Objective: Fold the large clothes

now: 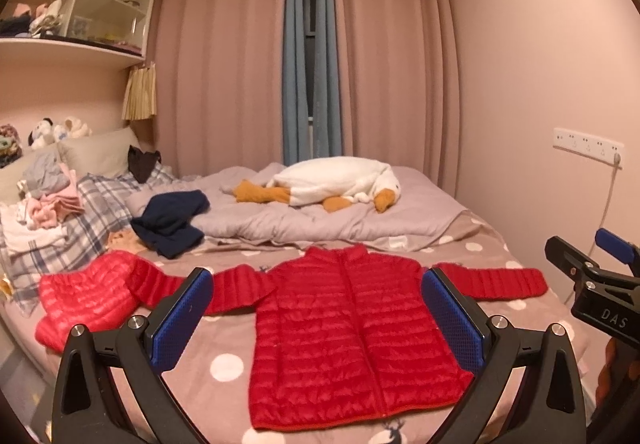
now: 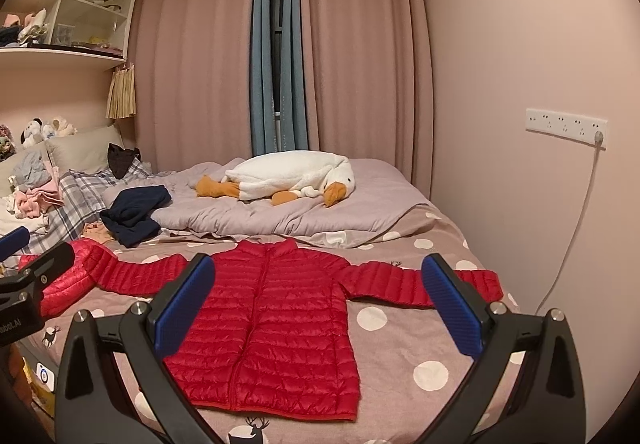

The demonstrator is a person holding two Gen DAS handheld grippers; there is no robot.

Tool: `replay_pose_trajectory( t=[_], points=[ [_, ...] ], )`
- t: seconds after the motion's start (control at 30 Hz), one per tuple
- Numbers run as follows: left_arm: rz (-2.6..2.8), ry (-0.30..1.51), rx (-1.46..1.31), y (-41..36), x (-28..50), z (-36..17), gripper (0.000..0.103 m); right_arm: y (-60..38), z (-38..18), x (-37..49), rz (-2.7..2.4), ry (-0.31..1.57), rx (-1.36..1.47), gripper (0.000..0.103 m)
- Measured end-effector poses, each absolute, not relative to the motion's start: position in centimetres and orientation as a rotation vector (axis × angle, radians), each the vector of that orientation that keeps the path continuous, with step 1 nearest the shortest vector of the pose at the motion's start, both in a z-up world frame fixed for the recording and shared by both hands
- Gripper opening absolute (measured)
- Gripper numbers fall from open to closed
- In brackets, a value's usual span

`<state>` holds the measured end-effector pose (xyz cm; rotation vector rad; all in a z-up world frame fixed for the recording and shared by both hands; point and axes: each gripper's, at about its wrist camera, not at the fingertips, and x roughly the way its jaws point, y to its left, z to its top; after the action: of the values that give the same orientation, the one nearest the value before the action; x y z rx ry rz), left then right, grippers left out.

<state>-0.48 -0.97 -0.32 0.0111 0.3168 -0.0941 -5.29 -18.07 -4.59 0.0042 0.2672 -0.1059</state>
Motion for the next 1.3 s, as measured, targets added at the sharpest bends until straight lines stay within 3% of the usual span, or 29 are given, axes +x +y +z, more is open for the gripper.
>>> replay_pose_trajectory(
  t=[0.9,1.3],
  points=[
    [-0.159,0.312,-0.077,0.0,-0.8,-0.4,0.103,-17.8,-4.3,-5.4,-0.107,0.227,-0.019,0.103],
    [-0.113,0.361,-0.240,1.7,0.3,-0.7,0.103,-18.1,-4.4,-5.6,-0.076,0.223,0.017,0.103]
  ],
)
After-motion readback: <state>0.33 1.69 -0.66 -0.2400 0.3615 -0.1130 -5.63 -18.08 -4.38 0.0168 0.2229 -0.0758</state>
